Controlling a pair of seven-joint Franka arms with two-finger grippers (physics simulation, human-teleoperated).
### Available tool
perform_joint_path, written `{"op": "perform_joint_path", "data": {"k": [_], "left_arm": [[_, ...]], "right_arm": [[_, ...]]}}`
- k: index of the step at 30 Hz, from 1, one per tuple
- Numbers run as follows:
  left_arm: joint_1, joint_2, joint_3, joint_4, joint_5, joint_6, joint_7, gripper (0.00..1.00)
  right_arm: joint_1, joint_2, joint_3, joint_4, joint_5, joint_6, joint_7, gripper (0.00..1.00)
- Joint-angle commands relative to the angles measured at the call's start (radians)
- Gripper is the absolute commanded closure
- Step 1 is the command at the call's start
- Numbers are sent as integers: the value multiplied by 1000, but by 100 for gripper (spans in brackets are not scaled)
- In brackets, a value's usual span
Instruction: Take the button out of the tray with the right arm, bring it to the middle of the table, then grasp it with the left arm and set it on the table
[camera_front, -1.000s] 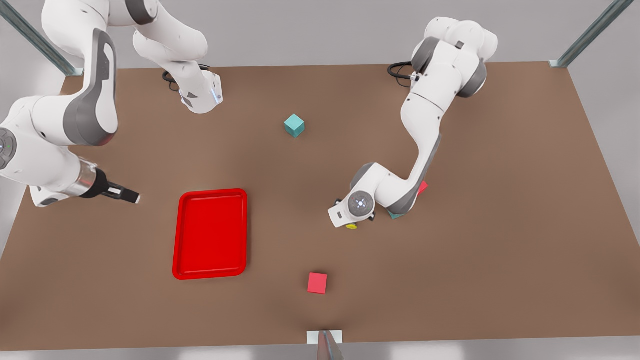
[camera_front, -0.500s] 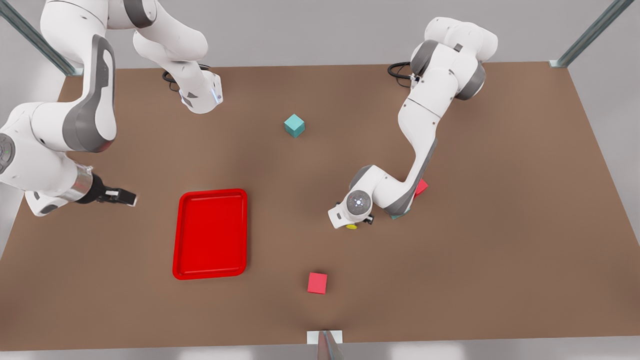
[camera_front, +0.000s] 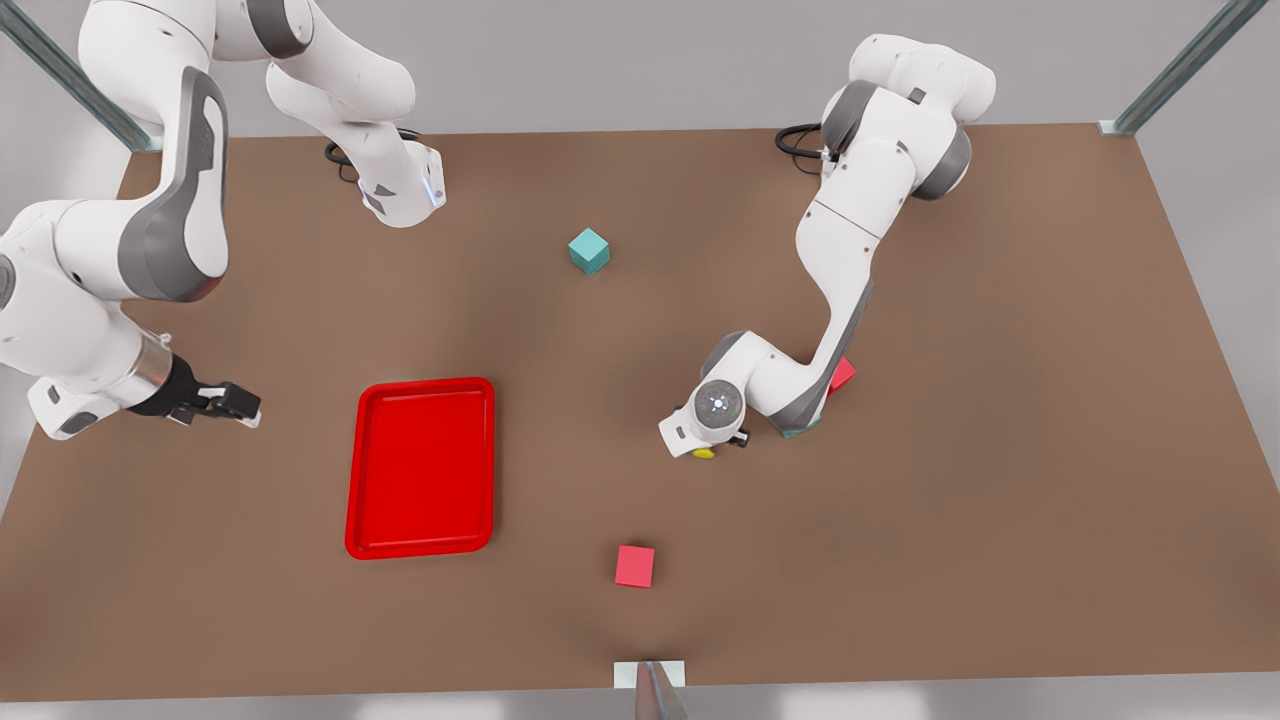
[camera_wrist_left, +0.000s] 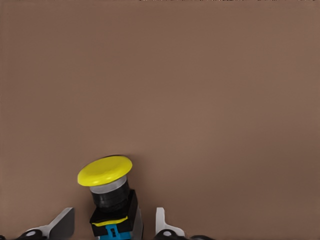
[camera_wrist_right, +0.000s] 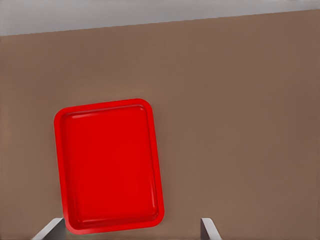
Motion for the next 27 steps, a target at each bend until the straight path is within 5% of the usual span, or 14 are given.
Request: {"op": "perform_joint_path", "data": {"k": [1,5,13,16,21,24,27], "left_arm": [[0,0,0,1,2,0,-48,26],[5,0,0,2,2,-2,-52,53],[5,-26,0,17,2,-78,-74,53],[6,-20,1,8,43,-69,-80,11],[12,-2,1,13,43,-65,-78,10],[11,1,1,13,40,-66,-78,21],[11,1,1,14,35,-66,-80,54]], "right_arm": [[5,-1,0,1,-2,5,-56,0],[5,2,0,-2,-2,6,-54,0],[5,3,2,-2,-2,7,-54,0],[7,3,2,-2,-2,7,-54,0],[5,5,2,-4,-2,7,-54,0],[7,5,0,-4,-2,7,-54,0],[7,6,2,-4,-2,9,-54,0]]}}
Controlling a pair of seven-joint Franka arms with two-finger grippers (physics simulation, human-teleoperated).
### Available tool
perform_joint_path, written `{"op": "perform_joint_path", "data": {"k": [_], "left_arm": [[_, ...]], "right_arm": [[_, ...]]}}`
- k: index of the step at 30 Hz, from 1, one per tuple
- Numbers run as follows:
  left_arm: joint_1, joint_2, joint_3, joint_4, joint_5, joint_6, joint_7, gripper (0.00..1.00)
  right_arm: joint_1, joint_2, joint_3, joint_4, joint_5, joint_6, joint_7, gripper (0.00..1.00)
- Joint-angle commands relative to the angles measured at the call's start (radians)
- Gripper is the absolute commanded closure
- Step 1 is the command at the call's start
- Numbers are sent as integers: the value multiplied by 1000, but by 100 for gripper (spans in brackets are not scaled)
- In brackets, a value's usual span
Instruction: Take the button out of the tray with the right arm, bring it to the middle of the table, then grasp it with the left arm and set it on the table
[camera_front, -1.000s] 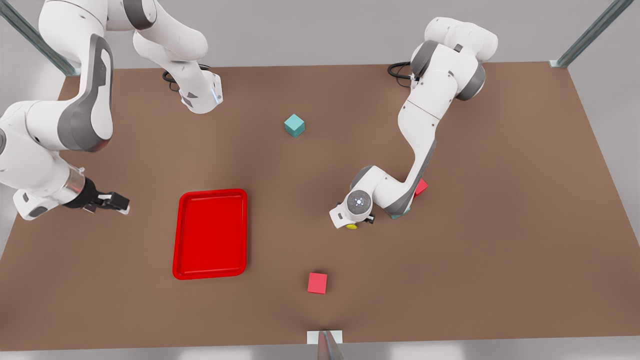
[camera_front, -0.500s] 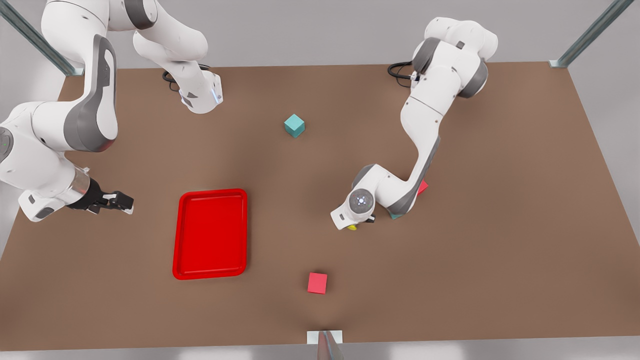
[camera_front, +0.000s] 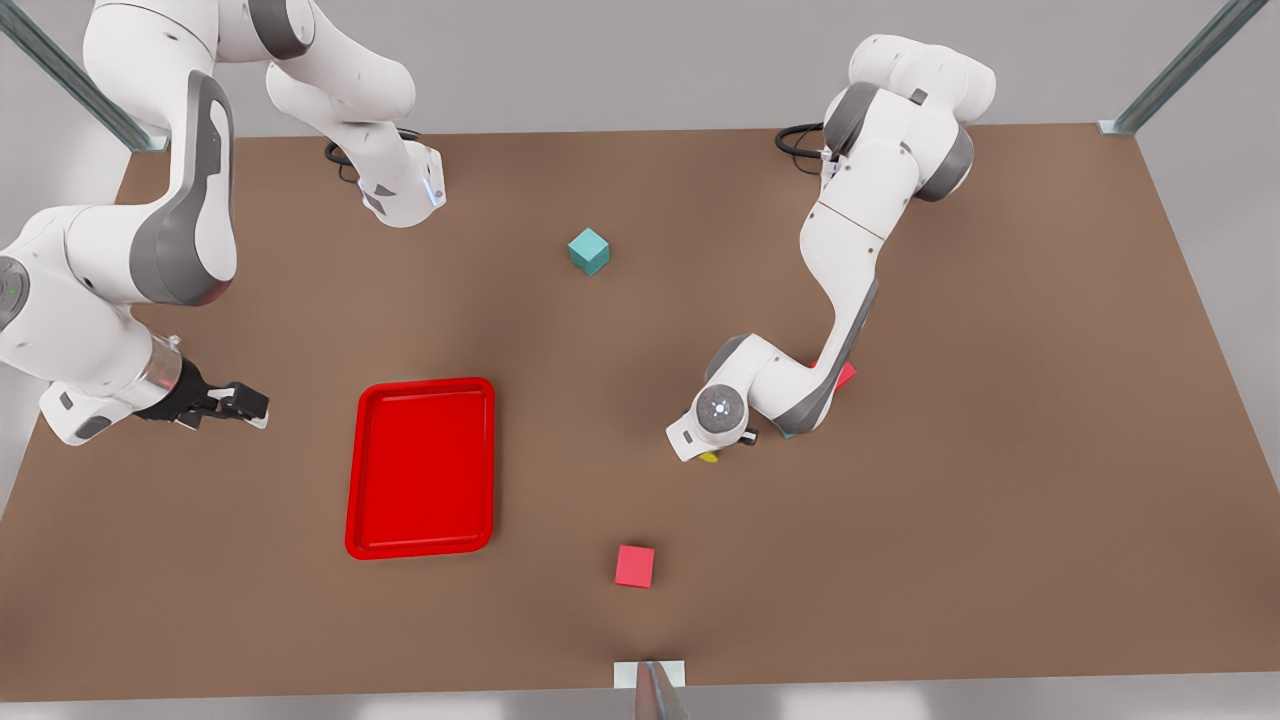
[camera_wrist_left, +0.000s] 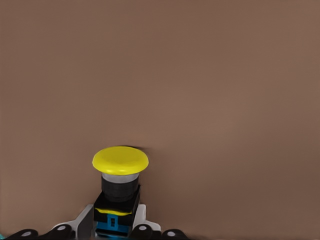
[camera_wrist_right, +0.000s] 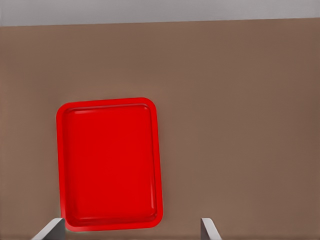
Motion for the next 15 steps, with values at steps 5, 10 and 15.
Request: {"op": "perform_joint_path", "data": {"k": [5,10,15], "left_arm": [[2,-1,0,1,-5,-3,-23,66],[19,-29,0,28,-5,-73,-23,66],[75,-30,-3,117,-33,-95,-114,66]], "right_arm": [[0,1,0,-1,1,1,-13,0],[2,2,0,-1,1,1,-13,0],[2,-2,2,2,1,-5,-13,0]]}}
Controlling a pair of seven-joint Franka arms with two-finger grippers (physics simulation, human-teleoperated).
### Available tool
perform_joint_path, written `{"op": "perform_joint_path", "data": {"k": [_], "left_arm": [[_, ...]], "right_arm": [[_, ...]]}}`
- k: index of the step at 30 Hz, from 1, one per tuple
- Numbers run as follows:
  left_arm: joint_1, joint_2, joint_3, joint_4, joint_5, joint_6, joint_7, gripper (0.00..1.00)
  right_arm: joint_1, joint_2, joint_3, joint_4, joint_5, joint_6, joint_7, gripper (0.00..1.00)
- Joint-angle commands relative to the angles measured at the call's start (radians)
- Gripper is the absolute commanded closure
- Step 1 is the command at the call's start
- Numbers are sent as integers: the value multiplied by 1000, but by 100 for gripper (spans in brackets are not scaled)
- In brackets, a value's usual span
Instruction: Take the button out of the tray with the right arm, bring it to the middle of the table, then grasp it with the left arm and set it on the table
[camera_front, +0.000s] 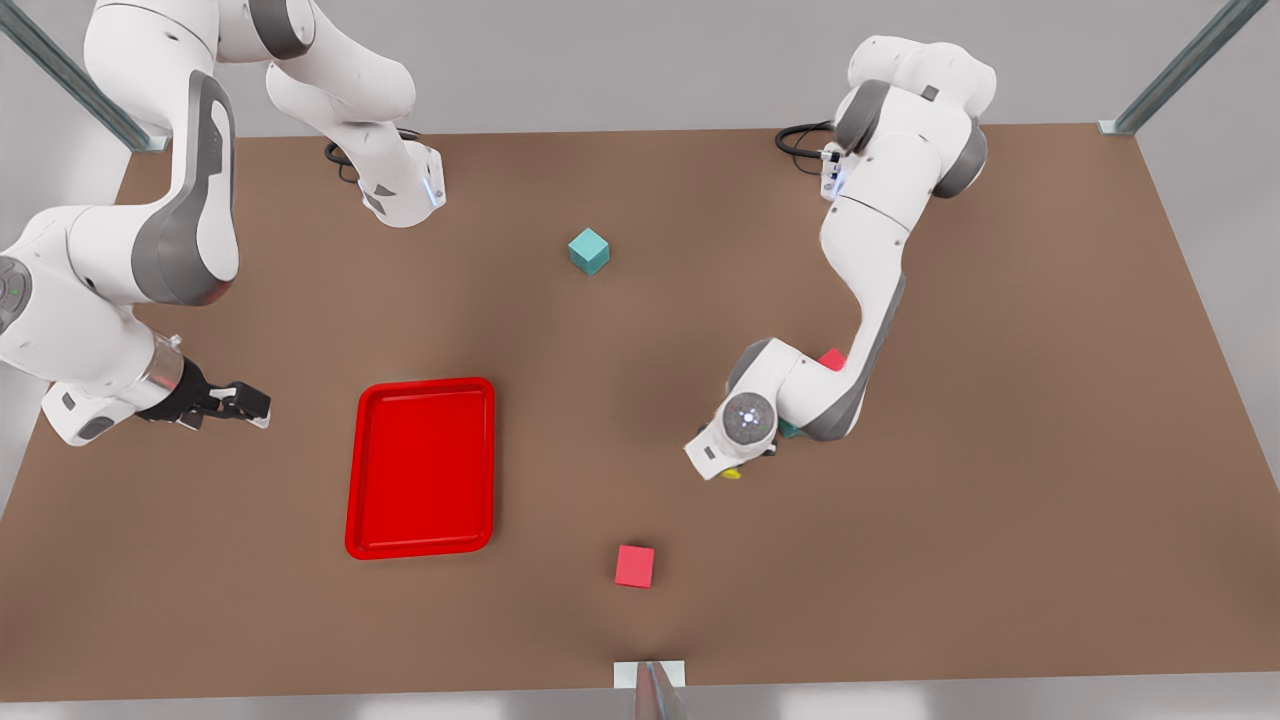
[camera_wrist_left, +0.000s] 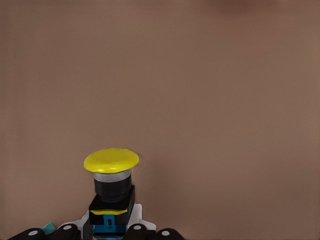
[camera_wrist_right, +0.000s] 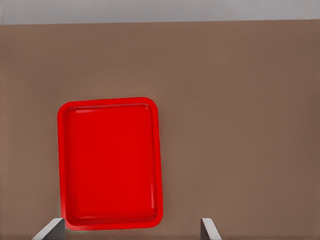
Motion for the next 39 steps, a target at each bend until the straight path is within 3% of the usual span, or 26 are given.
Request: {"op": "perform_joint_path", "data": {"k": [1,9,13,18,20,25,31,39], "left_arm": [[26,0,0,39,-27,-32,-120,66],[148,-29,0,155,-159,-25,-408,66],[115,-20,17,168,-145,194,-685,66],[-422,46,664,151,-131,366,-1005,65],[-542,78,771,129,-116,365,-1076,65],[-586,127,782,51,45,512,-1133,65],[-681,145,810,8,328,454,-1393,65],[-746,213,810,-3,460,411,-1676,65]], "right_arm": [[0,-2,0,1,1,-2,-6,0],[0,-2,0,0,1,-1,-6,0],[0,0,0,0,1,1,-6,0],[0,1,0,-2,1,2,-4,0],[1,3,0,-2,1,2,-4,0],[1,4,0,-2,1,2,-4,0],[1,8,0,-4,1,2,-4,0],[0,1,0,1,2,-4,-4,0]]}}
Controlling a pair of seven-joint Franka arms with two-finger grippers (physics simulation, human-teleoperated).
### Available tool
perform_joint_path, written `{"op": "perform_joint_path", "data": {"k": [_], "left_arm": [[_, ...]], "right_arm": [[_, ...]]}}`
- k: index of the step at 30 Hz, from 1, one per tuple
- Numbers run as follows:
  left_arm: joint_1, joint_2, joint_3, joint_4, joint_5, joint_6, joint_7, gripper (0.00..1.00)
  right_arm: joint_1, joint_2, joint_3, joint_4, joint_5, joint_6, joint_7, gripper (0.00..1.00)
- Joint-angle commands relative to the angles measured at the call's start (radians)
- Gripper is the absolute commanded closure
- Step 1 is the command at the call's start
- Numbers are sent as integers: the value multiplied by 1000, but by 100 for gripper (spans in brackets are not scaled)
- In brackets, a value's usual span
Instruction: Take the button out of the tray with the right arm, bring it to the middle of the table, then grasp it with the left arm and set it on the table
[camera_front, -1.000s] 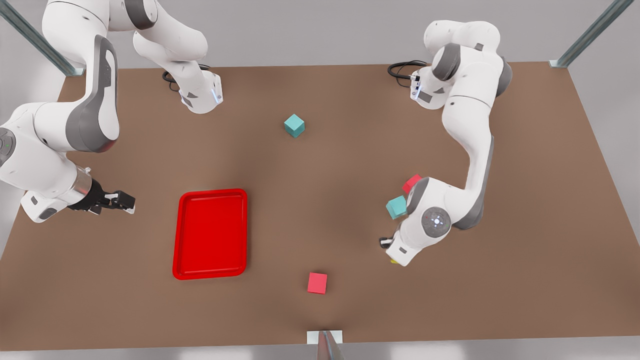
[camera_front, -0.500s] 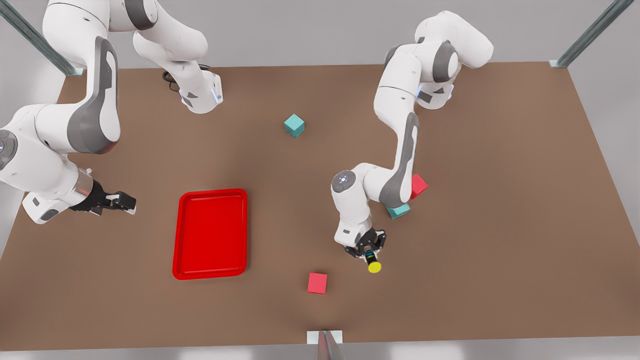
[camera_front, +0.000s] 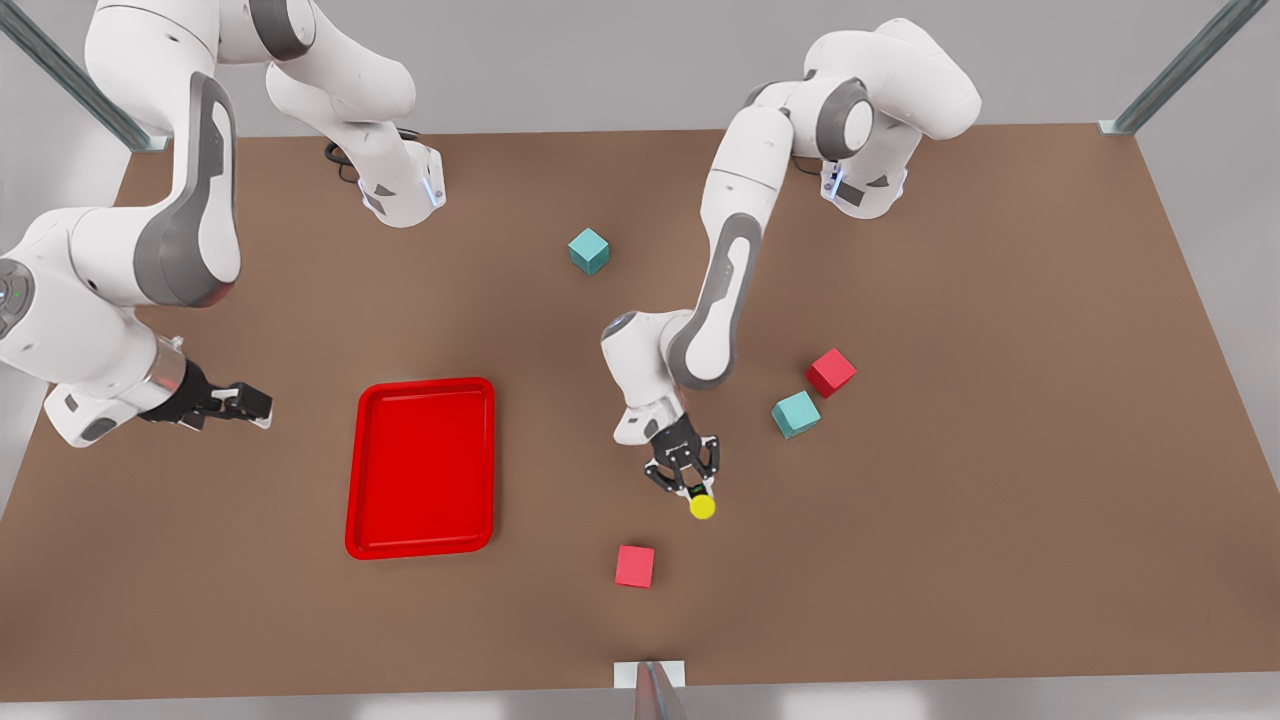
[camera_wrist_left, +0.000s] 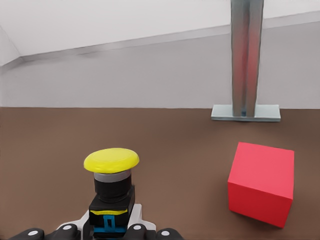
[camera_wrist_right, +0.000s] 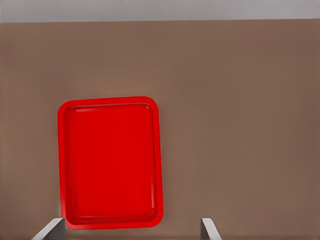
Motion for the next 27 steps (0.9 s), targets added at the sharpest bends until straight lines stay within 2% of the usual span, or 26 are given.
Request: {"op": "perform_joint_path", "data": {"k": [1,6,19,27], "left_arm": [[-4,13,1,0,55,-12,-582,65],[-49,64,1,0,122,-98,-694,65],[-153,157,1,0,127,-248,-872,65],[-158,165,-4,2,127,-248,-890,65]], "right_arm": [[-1,-2,0,2,2,-3,-2,0],[1,-2,0,0,2,-3,-1,0],[-1,0,0,0,2,2,-1,0],[2,-3,2,3,2,-3,1,0]]}}
